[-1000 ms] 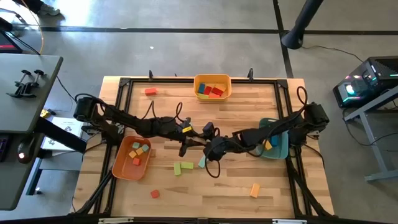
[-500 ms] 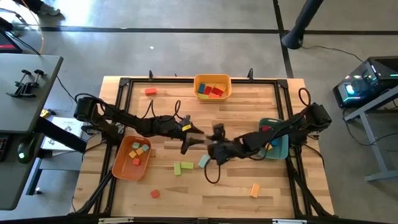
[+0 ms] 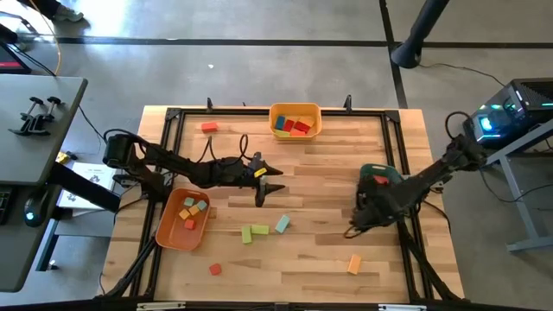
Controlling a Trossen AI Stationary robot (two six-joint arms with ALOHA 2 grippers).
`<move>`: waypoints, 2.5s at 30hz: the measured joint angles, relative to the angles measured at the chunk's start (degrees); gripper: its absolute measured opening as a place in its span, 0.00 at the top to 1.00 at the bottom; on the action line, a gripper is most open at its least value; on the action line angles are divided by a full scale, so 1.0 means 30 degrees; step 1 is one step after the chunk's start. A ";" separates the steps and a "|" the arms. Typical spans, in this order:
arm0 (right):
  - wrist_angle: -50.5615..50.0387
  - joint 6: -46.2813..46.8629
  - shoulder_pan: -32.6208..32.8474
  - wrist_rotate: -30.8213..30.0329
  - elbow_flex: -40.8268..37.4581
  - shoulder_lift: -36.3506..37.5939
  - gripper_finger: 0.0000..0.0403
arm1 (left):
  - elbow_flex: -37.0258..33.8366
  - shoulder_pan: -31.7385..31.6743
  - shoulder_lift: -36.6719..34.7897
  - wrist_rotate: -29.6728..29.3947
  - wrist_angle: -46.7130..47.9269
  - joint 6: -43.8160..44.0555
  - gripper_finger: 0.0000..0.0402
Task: Sort blocks by size
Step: Put the brown thick rectangular block into the blue bin, then put the light blue square block into the orange bin
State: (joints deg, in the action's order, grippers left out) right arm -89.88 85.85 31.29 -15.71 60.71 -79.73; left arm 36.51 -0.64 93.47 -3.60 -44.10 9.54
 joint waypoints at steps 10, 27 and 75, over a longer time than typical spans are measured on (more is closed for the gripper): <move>0.4218 0.4719 -0.0553 0.1398 -0.6169 0.3297 0.68 | -0.0007 0.0088 0.0000 -0.0022 -0.0044 -0.0073 0.44; 0.4443 0.2594 -0.4052 0.1991 -0.6028 0.0947 0.68 | -0.0015 0.0093 0.0000 -0.0022 -0.0175 -0.0262 0.44; 1.9680 -1.7378 0.0425 -1.6223 -0.2421 -0.1329 0.52 | 0.2620 0.2043 0.0000 -0.8000 1.0743 -0.2783 0.44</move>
State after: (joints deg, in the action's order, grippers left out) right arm -30.84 33.72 32.57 -64.38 53.45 -83.72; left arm 44.37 5.49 93.47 -27.60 -11.87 1.19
